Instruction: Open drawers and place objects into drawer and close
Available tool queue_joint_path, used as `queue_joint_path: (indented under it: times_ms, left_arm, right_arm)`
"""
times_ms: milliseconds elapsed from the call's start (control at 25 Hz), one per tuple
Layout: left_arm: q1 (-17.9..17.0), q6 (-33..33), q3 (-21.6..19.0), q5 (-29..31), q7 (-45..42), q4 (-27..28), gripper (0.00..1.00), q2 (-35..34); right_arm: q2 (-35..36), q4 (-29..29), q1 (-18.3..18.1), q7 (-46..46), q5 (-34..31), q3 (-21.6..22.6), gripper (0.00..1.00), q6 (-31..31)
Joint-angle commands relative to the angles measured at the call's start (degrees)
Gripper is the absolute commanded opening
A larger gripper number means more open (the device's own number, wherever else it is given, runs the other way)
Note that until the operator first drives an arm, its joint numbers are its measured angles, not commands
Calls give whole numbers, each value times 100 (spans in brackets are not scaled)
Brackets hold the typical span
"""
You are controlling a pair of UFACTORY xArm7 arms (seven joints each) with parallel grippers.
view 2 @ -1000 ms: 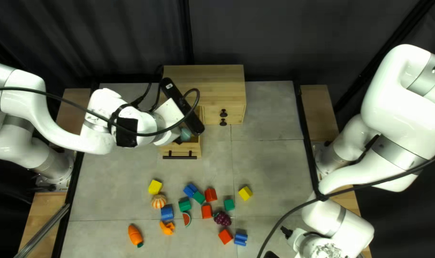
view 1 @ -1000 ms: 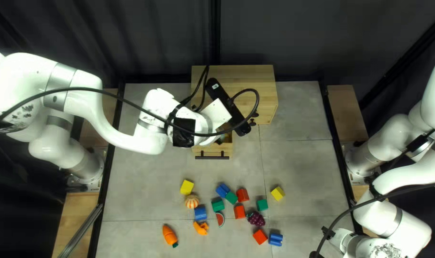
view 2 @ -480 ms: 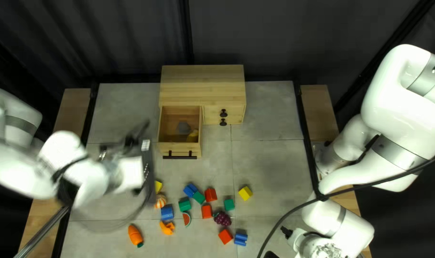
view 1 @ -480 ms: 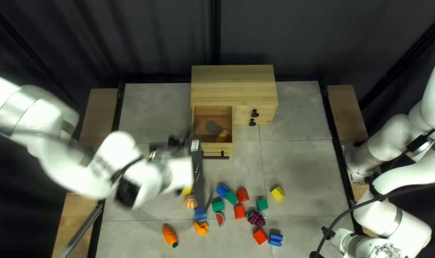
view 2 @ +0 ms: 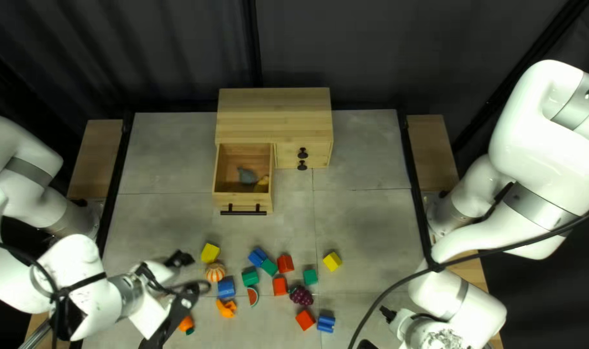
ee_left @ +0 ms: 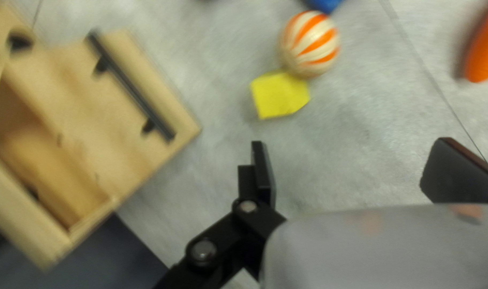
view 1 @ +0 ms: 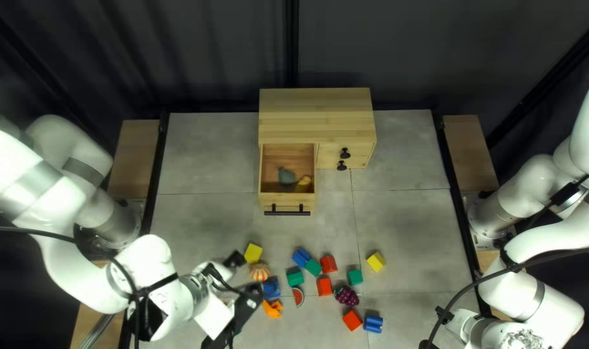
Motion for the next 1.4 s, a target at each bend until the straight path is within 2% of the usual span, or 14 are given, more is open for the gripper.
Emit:
queue_joint_path:
  times_ms: [40,280,480,800,1360,1400]
  left_arm:
    - [271,-481,260,-673,990,184,100,327]
    - [570,-998,378,-1440,1851,340,100,836]
    - [671,-1223,356,-1700,2193,428,100,1257]
    - [820,-1317,384,-1794,2623,456,100,1576]
    - [971,-1435,514,-1689,2853,321,100,1670]
    - [973,-1449,511,-1699,2850,293,96,1651]
  right_arm:
    - [0,0,0,0,0,0,100,0]
    - [0,0,0,0,0,0,100,0]
    - [0,0,0,0,0,0,100,0]
    - [0,0,0,0,0,0,100,0]
    - [0,0,0,0,0,0,100,0]
    - [0,0,0,0,0,0,100,0]
